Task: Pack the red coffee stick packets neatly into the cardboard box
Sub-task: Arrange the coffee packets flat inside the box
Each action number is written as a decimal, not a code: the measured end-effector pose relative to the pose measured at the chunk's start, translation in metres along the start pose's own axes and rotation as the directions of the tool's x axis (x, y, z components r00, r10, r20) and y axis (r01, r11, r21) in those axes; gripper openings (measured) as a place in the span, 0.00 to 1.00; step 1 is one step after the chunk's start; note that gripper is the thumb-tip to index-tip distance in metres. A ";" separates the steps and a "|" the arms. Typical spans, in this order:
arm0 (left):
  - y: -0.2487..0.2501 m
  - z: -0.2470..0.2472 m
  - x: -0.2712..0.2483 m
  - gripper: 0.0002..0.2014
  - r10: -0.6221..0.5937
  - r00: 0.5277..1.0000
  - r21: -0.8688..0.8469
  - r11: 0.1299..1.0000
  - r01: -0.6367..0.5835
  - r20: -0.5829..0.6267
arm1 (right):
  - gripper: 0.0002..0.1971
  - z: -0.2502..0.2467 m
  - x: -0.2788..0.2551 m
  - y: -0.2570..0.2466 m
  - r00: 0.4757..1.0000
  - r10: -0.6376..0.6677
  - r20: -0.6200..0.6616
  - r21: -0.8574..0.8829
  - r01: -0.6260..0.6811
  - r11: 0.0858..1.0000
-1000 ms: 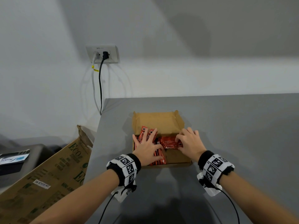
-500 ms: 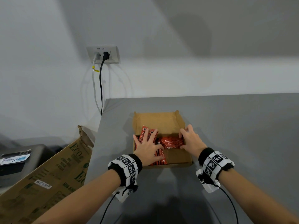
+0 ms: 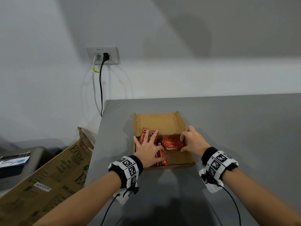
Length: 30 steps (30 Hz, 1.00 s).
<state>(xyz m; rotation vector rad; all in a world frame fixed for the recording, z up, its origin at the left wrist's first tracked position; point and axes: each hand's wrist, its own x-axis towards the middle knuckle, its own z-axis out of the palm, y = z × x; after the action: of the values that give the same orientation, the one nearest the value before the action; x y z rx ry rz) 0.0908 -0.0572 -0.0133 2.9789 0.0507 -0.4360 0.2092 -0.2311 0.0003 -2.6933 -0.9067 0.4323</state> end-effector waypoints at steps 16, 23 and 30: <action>-0.001 0.001 0.001 0.21 0.003 1.000 0.002 1.000 -0.003 0.000 | 0.15 0.002 -0.002 -0.008 0.999 0.047 -0.027 -0.158 -0.051 0.986; -0.001 0.001 0.001 0.20 0.006 1.000 0.000 1.000 -0.006 -0.006 | 0.21 -0.009 -0.003 -0.011 0.997 0.042 0.071 -0.193 -0.027 0.981; -0.001 0.002 0.001 0.20 0.007 1.000 -0.007 1.000 -0.007 -0.009 | 0.11 -0.006 -0.001 -0.013 1.000 0.019 0.003 -0.179 -0.018 0.984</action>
<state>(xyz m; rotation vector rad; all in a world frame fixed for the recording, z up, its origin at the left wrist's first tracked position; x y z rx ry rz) 0.0911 -0.0561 -0.0157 2.9735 0.0432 -0.4202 0.2032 -0.2224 0.0101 -2.8660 -0.9650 0.3778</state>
